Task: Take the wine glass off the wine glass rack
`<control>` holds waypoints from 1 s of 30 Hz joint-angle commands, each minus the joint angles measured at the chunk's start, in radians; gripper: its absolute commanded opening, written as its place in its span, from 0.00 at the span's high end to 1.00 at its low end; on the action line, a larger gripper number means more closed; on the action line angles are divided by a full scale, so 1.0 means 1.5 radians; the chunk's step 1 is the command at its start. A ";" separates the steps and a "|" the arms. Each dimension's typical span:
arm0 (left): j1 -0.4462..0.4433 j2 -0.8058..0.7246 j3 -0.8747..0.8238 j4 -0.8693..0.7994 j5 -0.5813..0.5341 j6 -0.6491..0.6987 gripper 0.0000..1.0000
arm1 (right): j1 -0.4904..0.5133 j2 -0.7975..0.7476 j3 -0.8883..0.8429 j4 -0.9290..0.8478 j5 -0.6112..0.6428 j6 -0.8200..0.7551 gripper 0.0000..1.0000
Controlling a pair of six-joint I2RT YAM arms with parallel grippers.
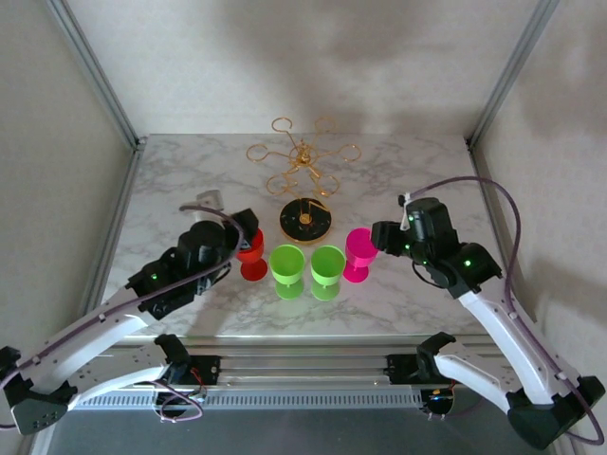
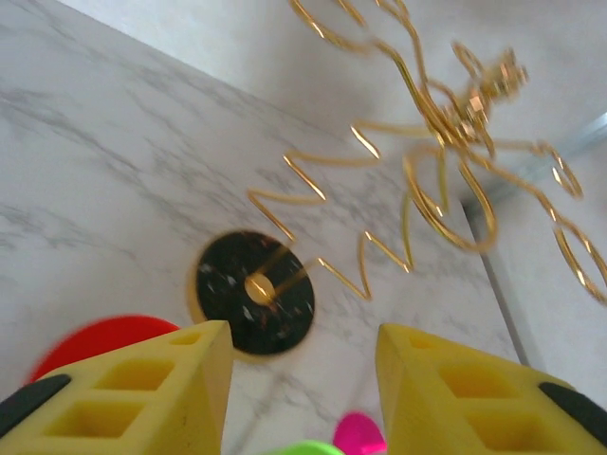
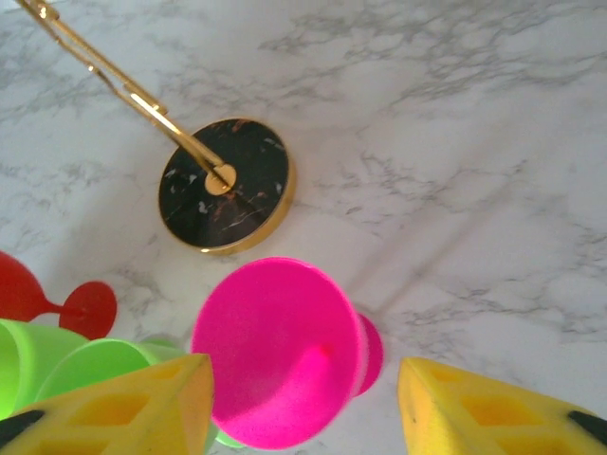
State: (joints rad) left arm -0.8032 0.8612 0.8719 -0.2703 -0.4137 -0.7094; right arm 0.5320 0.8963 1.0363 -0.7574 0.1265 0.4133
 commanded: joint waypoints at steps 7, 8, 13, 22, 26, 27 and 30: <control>0.166 -0.038 -0.008 -0.019 -0.042 0.096 0.50 | -0.111 -0.022 -0.051 0.015 -0.041 -0.048 0.43; 0.189 -0.036 -0.011 -0.014 -0.031 0.104 0.50 | -0.129 -0.024 -0.062 0.026 -0.053 -0.053 0.43; 0.301 -0.032 -0.042 0.025 0.032 0.130 0.48 | -0.209 -0.031 -0.106 0.087 -0.099 -0.064 0.43; 0.458 -0.007 -0.129 0.164 0.156 0.179 0.41 | -0.277 0.012 -0.148 0.180 -0.084 -0.097 0.02; 0.489 0.010 -0.154 0.215 0.153 0.212 0.21 | -0.285 0.022 -0.182 0.251 -0.059 -0.105 0.01; 0.496 0.013 -0.163 0.229 0.150 0.221 0.18 | -0.288 0.028 -0.188 0.263 -0.051 -0.105 0.01; 0.522 0.021 -0.187 0.270 0.135 0.248 0.15 | -0.301 0.048 -0.216 0.312 -0.042 -0.110 0.01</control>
State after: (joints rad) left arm -0.0498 0.8871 0.6216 0.0280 -0.2150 -0.4011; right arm 0.0982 0.9485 0.7471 -0.3981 0.0292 0.2714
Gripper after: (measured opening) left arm 0.846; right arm 0.990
